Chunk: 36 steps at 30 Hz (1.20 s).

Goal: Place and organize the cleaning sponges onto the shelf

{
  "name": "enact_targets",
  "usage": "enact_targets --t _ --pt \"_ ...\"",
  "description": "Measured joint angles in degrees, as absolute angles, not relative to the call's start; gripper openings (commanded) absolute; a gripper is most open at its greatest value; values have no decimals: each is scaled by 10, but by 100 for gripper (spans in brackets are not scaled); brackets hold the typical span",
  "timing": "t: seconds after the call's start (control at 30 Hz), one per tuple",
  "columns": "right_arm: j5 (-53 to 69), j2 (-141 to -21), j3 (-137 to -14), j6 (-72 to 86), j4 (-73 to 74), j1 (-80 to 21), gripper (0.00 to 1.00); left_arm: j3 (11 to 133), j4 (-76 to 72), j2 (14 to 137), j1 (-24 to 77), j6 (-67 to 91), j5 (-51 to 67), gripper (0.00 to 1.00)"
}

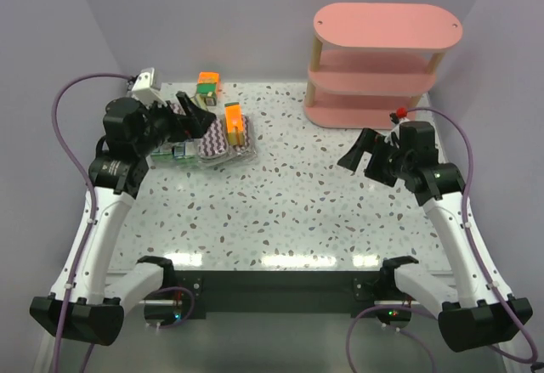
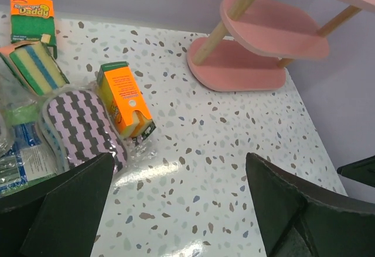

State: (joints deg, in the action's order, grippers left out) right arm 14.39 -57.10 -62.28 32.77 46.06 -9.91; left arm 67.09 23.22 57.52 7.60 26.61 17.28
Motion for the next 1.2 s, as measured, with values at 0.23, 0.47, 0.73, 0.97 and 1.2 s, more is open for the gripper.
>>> enact_targets --t 0.23,0.47,0.73,0.97,1.2 --pt "143 -561 -616 316 467 -99 99 703 242 637 101 270 174 100" --pt "140 -580 -613 303 481 -100 99 974 347 867 151 234 69 100" --pt "110 -582 -610 278 514 -100 99 1106 444 1022 179 250 -72 100" --pt "110 -581 -591 278 518 -100 98 1215 506 1143 225 251 -179 100" --pt "109 -581 -590 271 519 -100 99 1212 532 1201 253 265 -235 100"
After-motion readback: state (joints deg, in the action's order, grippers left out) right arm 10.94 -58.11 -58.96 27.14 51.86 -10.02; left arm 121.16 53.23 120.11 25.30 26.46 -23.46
